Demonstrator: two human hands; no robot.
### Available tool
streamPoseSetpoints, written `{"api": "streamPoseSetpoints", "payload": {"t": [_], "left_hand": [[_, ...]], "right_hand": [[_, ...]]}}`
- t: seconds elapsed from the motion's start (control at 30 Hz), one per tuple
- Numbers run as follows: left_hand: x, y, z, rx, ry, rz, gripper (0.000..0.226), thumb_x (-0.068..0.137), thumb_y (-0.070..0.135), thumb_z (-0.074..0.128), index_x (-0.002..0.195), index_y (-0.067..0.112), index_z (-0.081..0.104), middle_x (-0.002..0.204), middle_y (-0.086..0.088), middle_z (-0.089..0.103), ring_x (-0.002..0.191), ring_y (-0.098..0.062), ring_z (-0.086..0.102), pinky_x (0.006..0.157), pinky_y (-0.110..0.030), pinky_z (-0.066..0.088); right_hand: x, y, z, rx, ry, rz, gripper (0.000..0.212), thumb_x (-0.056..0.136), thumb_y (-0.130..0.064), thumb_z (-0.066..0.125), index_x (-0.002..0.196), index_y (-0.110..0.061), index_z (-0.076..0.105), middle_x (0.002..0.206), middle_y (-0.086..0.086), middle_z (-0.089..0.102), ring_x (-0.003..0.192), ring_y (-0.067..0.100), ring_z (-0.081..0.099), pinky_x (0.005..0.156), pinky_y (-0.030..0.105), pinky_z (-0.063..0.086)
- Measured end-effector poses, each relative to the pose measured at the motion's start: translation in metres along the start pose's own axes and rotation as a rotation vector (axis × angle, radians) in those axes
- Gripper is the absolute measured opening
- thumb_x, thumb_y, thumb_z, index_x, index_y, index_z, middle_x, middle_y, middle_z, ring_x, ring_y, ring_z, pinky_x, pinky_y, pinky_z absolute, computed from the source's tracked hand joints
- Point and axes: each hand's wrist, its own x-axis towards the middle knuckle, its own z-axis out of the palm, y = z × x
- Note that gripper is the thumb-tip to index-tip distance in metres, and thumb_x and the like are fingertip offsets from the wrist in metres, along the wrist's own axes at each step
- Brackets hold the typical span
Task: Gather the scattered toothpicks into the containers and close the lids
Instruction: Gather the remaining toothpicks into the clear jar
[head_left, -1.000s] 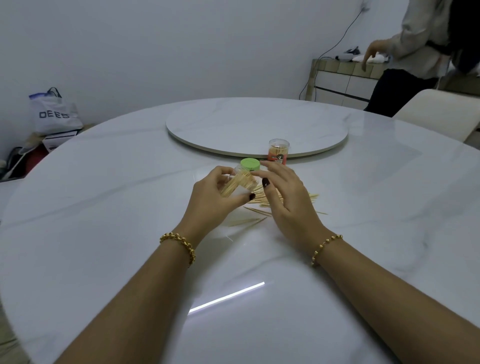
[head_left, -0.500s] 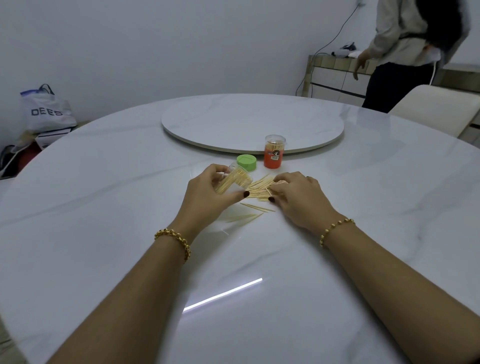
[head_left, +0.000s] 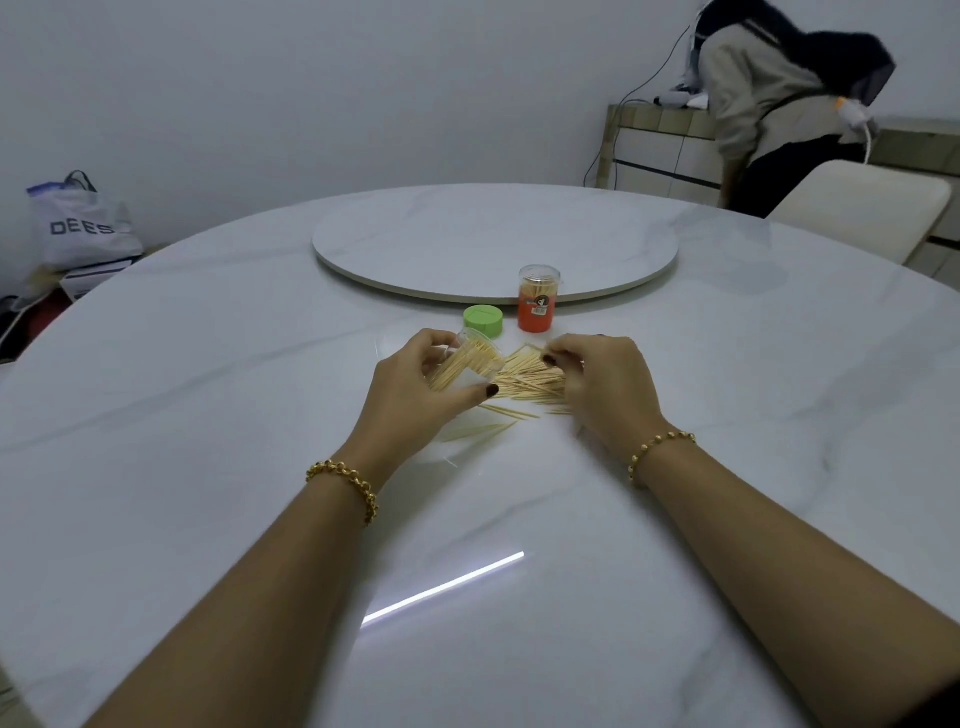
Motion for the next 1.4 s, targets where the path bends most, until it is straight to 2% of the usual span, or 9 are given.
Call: {"api": "streamPoseSetpoints", "payload": {"t": [0.17,0.37,0.43,0.57,0.8,0.97,1.13,1.3,1.4], "left_hand": [[-0.001,0.001,0.006,0.005,-0.031,0.019,0.047,0.068,0.029,0.085,0.107,0.027,0.058,0.104,0.007,0.063,0.092,0.004,0.058,0.067,-0.001,0.042],[-0.001,0.004,0.009,-0.006,-0.039,0.039,0.046,0.068,0.027,0.085,0.106,0.027,0.058,0.1,0.009,0.063,0.092,0.006,0.058,0.066,-0.001,0.042],[-0.001,0.004,0.009,-0.017,-0.03,0.042,0.046,0.067,0.027,0.085,0.105,0.026,0.058,0.101,0.007,0.064,0.093,0.005,0.059,0.067,-0.002,0.043],[0.0,0.002,0.007,-0.03,-0.02,0.033,0.048,0.067,0.028,0.084,0.108,0.025,0.058,0.103,0.004,0.065,0.095,0.002,0.06,0.069,-0.004,0.045],[-0.001,0.003,0.01,-0.044,-0.029,0.033,0.049,0.068,0.026,0.084,0.11,0.023,0.06,0.1,0.005,0.066,0.093,-0.001,0.062,0.079,-0.022,0.054],[-0.003,0.006,0.011,-0.05,-0.019,0.053,0.04,0.072,0.028,0.08,0.106,0.026,0.059,0.094,0.009,0.065,0.086,0.008,0.06,0.07,-0.006,0.046],[-0.001,0.004,0.008,-0.059,-0.017,0.043,0.047,0.067,0.028,0.085,0.107,0.023,0.061,0.097,0.005,0.066,0.087,0.002,0.063,0.074,-0.017,0.053],[0.004,-0.001,0.001,-0.031,0.017,0.025,0.046,0.068,0.027,0.084,0.107,0.025,0.059,0.102,0.004,0.065,0.091,0.002,0.061,0.068,-0.004,0.045],[0.007,-0.004,-0.005,-0.035,0.046,-0.019,0.047,0.068,0.026,0.085,0.107,0.023,0.059,0.102,0.004,0.063,0.088,-0.001,0.061,0.062,-0.006,0.047]], "right_hand": [[0.005,-0.021,-0.013,0.504,0.098,0.172,0.018,0.091,0.002,0.051,0.09,-0.006,0.067,0.076,-0.003,0.071,0.076,0.002,0.069,0.073,0.015,0.05],[0.008,-0.05,-0.019,1.01,0.023,0.28,0.013,0.096,0.0,0.049,0.101,0.001,0.06,0.092,0.008,0.073,0.093,0.007,0.069,0.089,0.019,0.05],[0.003,-0.054,-0.013,1.004,-0.054,0.267,0.013,0.096,-0.001,0.049,0.103,0.001,0.06,0.097,0.008,0.073,0.091,0.0,0.067,0.082,0.014,0.049],[-0.002,-0.055,-0.003,0.951,-0.095,0.249,0.02,0.097,-0.005,0.047,0.114,-0.011,0.057,0.107,0.004,0.071,0.097,0.011,0.067,0.087,0.026,0.053],[-0.011,-0.058,0.001,0.783,-0.106,0.144,0.033,0.102,-0.015,0.036,0.131,-0.014,0.052,0.118,-0.005,0.062,0.106,-0.005,0.057,0.087,0.01,0.043],[-0.017,-0.064,0.007,0.626,-0.241,0.005,0.054,0.096,-0.036,0.03,0.144,-0.015,0.039,0.15,-0.001,0.037,0.14,0.007,0.029,0.117,0.03,0.023],[-0.014,-0.056,0.004,0.617,-0.171,0.018,0.051,0.097,-0.033,0.031,0.146,-0.019,0.035,0.142,-0.003,0.046,0.132,0.008,0.041,0.11,0.033,0.034],[-0.015,-0.047,0.005,0.533,-0.114,-0.039,0.044,0.099,-0.027,0.035,0.141,-0.02,0.043,0.134,-0.009,0.052,0.124,0.0,0.045,0.1,0.01,0.034],[-0.014,-0.043,0.004,0.433,-0.133,-0.052,0.037,0.098,-0.013,0.043,0.133,-0.016,0.053,0.13,-0.004,0.058,0.119,0.007,0.05,0.099,0.017,0.038]]}}
